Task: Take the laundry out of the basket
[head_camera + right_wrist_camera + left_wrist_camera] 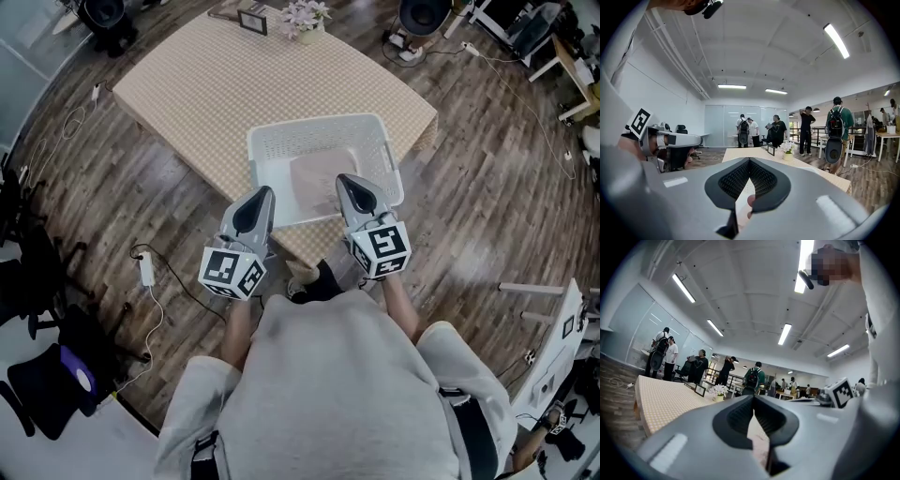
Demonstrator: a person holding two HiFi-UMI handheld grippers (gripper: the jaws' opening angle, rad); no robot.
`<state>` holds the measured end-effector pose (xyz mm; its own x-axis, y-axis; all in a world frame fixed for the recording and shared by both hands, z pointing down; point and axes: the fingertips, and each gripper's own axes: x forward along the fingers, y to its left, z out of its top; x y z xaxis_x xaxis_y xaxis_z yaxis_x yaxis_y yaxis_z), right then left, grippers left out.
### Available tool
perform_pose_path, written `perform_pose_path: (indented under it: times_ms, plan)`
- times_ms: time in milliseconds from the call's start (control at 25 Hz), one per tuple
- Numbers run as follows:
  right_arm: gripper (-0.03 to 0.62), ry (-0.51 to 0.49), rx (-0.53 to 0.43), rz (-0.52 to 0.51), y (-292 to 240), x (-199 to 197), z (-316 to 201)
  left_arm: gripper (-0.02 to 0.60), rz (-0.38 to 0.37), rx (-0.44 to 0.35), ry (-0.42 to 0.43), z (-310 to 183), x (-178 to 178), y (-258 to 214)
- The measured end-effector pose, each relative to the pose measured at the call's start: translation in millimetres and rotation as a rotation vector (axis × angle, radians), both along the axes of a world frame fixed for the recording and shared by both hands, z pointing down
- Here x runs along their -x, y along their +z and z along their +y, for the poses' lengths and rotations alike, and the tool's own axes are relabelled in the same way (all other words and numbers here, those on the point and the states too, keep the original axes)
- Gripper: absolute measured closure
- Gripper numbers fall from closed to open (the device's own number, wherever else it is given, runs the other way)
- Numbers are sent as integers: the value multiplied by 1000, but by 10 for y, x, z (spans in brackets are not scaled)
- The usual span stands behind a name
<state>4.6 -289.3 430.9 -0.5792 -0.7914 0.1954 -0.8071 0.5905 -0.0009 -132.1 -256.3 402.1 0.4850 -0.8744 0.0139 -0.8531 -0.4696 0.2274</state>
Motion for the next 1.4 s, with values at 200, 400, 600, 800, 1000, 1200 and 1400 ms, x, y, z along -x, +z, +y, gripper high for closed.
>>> perform_pose_path:
  times_ms: [200, 400, 600, 800, 1000, 1200, 1400]
  plan:
    - [595, -33, -35, -31, -130, -5, -536, 571, -24, -17, -42, -475, 40, -97]
    - [595, -61, -54, -59, -274, -54, -1009, 571, -42, -41, -82, -868, 18, -219]
    - [595, -73, -73, -78, -330, -101, -1272, 571, -54, -47, -118, -1073, -2, -277]
    - [594, -75, -67, -91, -286, -161, -1426, 571, -67, -46, -142, -1187, 9, -251]
    - [595, -61, -49, -86, -239, -118, -1531, 571, -63, -37, -140, -1300, 116, -226]
    - [595, -42, -17, -60, -201, -21, -1551, 571, -74, -26, -129, -1355, 293, -230]
    - [595, -22, 53, -7, 35, 15, -1567, 571, -74, 21, -120, -1381, 505, -76]
